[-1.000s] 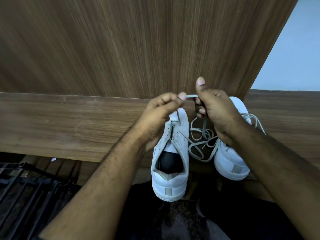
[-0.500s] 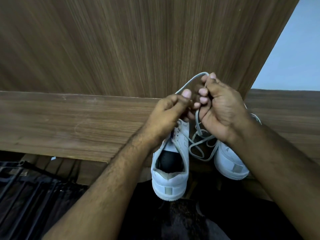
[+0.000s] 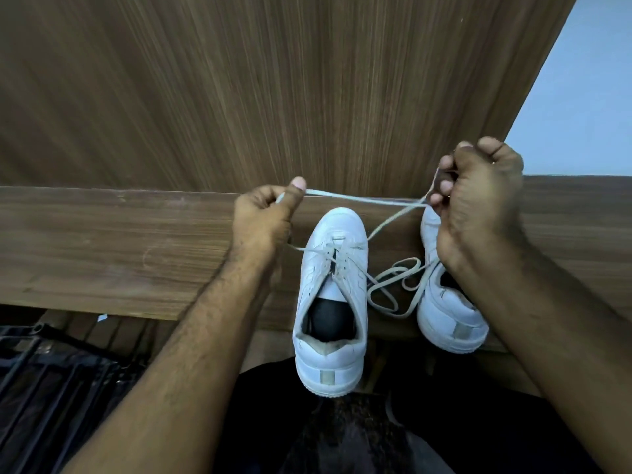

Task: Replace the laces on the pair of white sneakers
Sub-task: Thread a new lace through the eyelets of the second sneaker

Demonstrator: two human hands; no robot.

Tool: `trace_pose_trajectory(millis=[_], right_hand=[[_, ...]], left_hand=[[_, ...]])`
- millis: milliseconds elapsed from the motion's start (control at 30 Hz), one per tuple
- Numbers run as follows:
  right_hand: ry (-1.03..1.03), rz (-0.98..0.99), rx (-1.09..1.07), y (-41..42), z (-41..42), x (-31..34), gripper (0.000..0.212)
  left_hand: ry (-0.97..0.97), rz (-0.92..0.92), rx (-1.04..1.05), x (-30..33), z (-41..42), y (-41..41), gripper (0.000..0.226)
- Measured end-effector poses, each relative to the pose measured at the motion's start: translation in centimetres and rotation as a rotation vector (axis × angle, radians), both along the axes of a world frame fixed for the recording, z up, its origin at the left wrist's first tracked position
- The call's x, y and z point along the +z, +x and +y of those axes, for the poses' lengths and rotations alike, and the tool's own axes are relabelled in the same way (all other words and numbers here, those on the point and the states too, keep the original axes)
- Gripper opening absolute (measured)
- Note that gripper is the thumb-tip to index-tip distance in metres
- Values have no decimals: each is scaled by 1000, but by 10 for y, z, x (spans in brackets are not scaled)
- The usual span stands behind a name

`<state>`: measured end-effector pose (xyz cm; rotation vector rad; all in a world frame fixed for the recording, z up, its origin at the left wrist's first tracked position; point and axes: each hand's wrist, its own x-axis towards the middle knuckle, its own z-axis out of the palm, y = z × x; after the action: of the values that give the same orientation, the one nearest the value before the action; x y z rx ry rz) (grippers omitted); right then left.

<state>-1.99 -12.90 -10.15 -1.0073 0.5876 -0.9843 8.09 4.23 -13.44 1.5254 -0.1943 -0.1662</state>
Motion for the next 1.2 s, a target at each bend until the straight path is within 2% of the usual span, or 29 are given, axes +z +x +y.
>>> trace_pose_trajectory(millis=[67,133,233,267,333,367,400,433,500,533,633,700,833,867,967,1033,1100,1200], right_hand=[[-1,23,4,0,1,-2,22],[-11,147,83,1,1,-6,27],[-175,544,231,3,1,-18,20],[-327,718,284,3,4,-22,20],[-798,1106,328,-1,14,-28,32],[-1021,1178,304,-2,21,-28,37],[-1163,1132,294,-3,27,-26,38],[-1210,1029,337,-2,32,-25,37],[-1173,843,476,0,40,-26,28],[-1165,826,520,2,42,-28,26],[-1204,864,497,6,38,-34,26],[-1187,826,412,6,32,-34,21],[-929,816,261,2,10,-25,24],[-923,853,226,0,4,-25,24],[-1163,1036,90,-4,-9,-29,23],[-1233,1018,152,-4,-2,-29,30],[-1265,863,321,-1,15,-28,36],[-1284,683,446,1,41,-29,27]], left_hand=[[-54,15,118,0,3,6,32],[-71,-28,178,-1,5,10,30],[74,-288,123,-4,5,10,28],[136,-352,58,-4,3,7,27],[251,-386,-78,-3,-4,-3,24],[290,-381,-123,-4,-8,-7,23],[314,-374,-151,-5,-12,-10,24],[326,-366,-168,-6,-15,-11,25],[320,-331,-204,-7,-17,-11,31],[311,-304,-221,-8,-16,-10,36],[293,-265,-262,-8,-14,-9,50],[288,-258,-283,-7,-12,-9,51],[303,-249,-259,-6,-7,-3,41],[310,-255,-245,-6,-5,-1,37],[378,-298,-201,-10,-3,0,32],[388,-323,-224,-12,-6,-1,33],[378,-331,-276,-13,-11,-5,30],[322,-295,-312,-11,-17,-10,26]])
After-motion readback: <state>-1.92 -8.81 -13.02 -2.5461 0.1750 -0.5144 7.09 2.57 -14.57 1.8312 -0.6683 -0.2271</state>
